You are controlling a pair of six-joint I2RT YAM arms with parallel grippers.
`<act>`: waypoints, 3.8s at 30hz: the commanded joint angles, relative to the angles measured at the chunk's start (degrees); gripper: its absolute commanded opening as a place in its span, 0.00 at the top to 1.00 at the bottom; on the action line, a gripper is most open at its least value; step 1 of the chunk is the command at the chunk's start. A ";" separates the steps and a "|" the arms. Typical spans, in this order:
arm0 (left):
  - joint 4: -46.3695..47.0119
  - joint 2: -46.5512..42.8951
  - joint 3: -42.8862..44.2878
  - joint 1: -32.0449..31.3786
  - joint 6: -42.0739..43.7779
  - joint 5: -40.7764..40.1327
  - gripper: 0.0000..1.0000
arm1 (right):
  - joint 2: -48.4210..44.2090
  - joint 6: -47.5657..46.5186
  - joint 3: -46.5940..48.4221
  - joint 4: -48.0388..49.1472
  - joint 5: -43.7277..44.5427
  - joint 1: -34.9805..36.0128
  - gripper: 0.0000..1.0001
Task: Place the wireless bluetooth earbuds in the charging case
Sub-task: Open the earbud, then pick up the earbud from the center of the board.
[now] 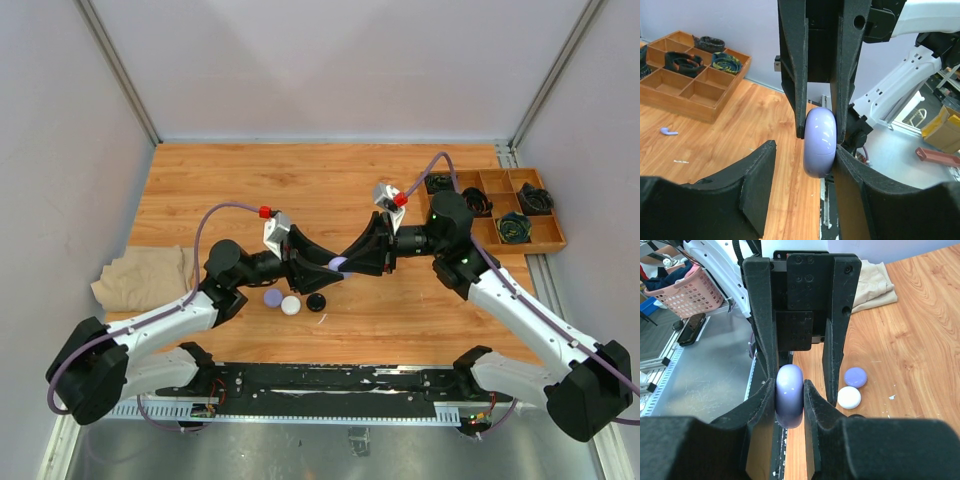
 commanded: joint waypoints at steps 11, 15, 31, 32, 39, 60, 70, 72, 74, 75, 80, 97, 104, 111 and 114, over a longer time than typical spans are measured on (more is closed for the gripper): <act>8.49 3.25 -1.53 0.02 -5.03 0.24 0.55 | -1.23 -2.24 1.90 0.02 1.31 1.13 0.93; 10.19 3.56 -2.15 0.02 -6.26 -0.20 0.55 | -1.62 -2.42 1.65 -0.02 1.77 1.15 0.93; 11.34 3.26 -2.14 -0.06 -7.00 -0.99 0.51 | -1.51 -3.08 1.48 0.15 1.84 1.77 0.93; 11.38 3.33 -2.11 -0.07 -7.03 -0.98 0.51 | -1.41 -3.23 1.45 0.09 1.91 1.87 0.93; 12.39 4.07 -2.10 -0.29 -7.33 -1.02 0.69 | -0.83 -4.03 1.63 -0.24 2.33 2.82 0.93; 10.69 -0.17 -4.44 -0.32 1.52 0.50 1.00 | -2.76 -9.28 2.90 -7.29 9.01 2.82 0.52; 9.77 -1.69 -5.53 -0.34 6.20 3.19 1.00 | -4.21 -8.76 3.44 -7.45 11.24 2.88 0.49; 9.76 -2.04 -5.72 -0.34 6.88 3.75 1.00 | -4.34 -8.56 3.47 -7.50 11.59 2.84 0.48; 9.62 -2.33 -5.80 -0.40 7.60 4.35 1.00 | -4.38 -8.41 3.54 -7.58 12.15 2.86 0.48; 9.46 -2.48 -5.82 -0.46 7.96 4.67 1.00 | -4.32 -8.38 3.64 -7.66 12.34 2.88 0.48; 8.28 -2.97 -5.68 -0.84 10.05 5.65 1.00 | -4.18 -8.01 3.91 -8.01 13.42 2.84 0.48; 6.52 -2.93 -6.26 -1.13 13.00 6.42 1.00 | -3.88 -8.62 5.41 -11.36 16.19 2.71 0.48; 4.93 -2.91 -7.33 -1.13 15.29 2.13 1.00 | -4.03 -12.56 7.04 -17.75 22.10 2.58 0.44; 7.12 -0.05 -10.76 -0.01 17.79 -4.58 1.00 | -0.60 -17.59 10.95 -31.26 36.16 0.65 0.42; 10.62 1.19 -12.08 2.34 16.99 -4.62 1.00 | 2.05 -18.25 12.05 -34.37 39.69 -0.74 0.40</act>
